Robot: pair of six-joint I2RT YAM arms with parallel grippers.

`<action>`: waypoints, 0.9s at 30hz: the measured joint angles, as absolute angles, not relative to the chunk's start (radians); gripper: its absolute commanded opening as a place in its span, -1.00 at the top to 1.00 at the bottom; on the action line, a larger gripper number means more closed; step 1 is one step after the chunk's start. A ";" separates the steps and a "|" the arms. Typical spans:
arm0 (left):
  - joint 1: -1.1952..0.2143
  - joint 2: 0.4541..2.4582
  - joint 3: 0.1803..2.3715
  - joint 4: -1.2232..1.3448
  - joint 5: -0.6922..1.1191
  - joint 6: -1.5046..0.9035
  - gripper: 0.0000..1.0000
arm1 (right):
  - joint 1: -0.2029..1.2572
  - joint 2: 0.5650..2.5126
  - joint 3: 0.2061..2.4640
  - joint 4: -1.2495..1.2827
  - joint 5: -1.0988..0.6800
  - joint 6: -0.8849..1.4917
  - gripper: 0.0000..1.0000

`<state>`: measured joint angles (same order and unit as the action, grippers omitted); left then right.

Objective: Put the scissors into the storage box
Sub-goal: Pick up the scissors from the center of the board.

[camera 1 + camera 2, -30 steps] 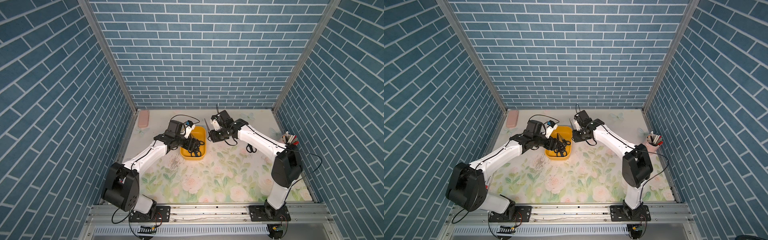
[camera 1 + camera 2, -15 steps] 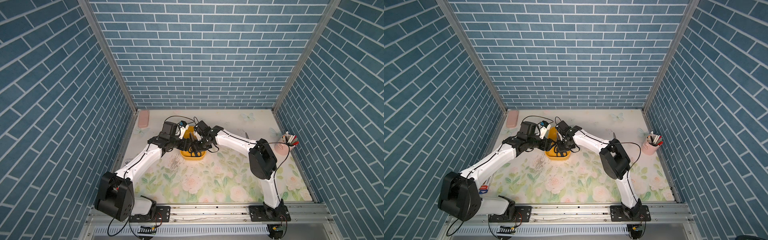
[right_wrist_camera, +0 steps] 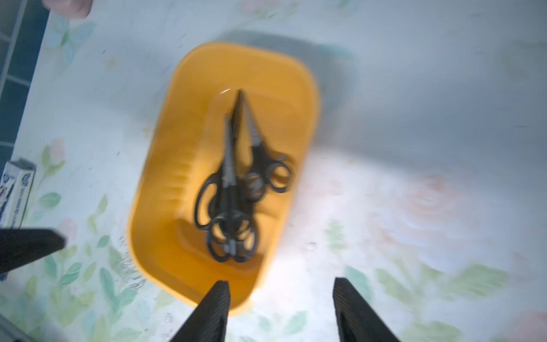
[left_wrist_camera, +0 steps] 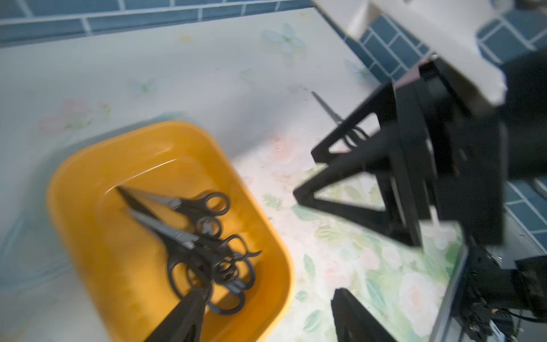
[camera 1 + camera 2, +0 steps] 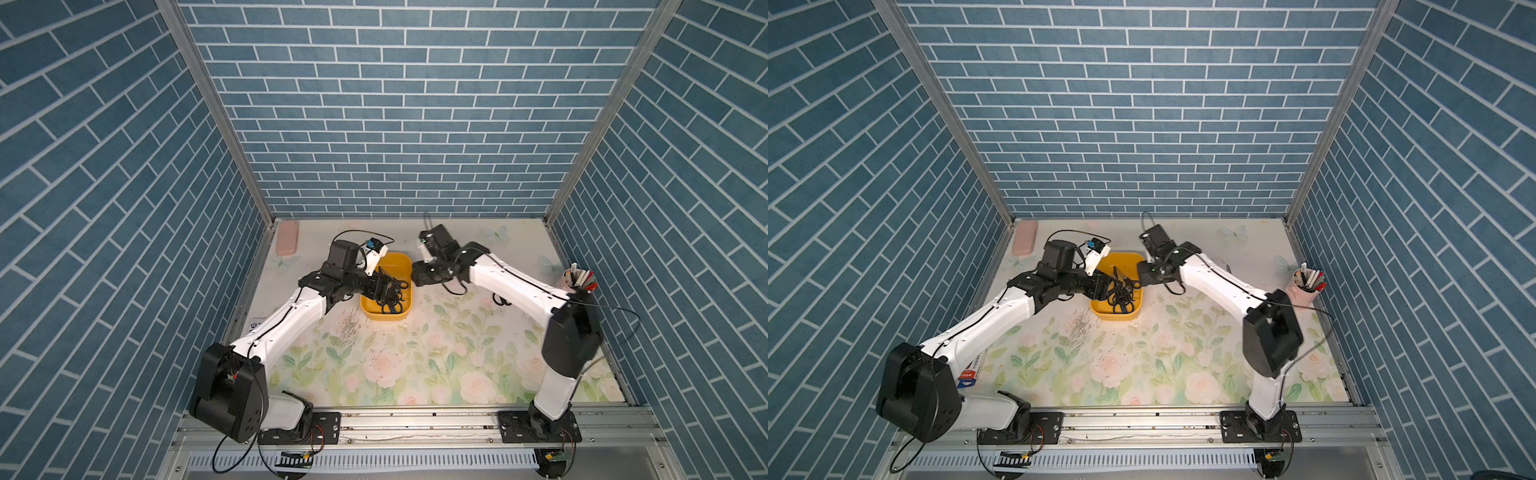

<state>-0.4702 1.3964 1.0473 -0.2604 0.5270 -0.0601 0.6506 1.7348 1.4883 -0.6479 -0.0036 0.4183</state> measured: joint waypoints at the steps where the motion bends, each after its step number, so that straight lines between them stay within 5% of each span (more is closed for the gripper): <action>1: -0.525 1.419 1.079 -0.249 0.536 -0.054 -0.49 | 0.585 1.699 1.444 -0.648 0.012 0.395 -0.13; 8: -0.813 1.671 1.272 -0.146 0.632 -0.018 -0.49 | 0.271 1.669 1.168 -0.643 0.102 0.273 -0.13; 27: -0.834 1.825 1.324 -0.160 0.630 0.031 -0.51 | 0.134 1.791 1.122 -0.534 0.105 0.189 0.06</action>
<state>-0.8345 1.8248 1.3239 -0.1604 0.6296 0.0311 0.1337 1.7908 1.1221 -0.5343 0.1047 0.1894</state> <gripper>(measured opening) 0.754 0.477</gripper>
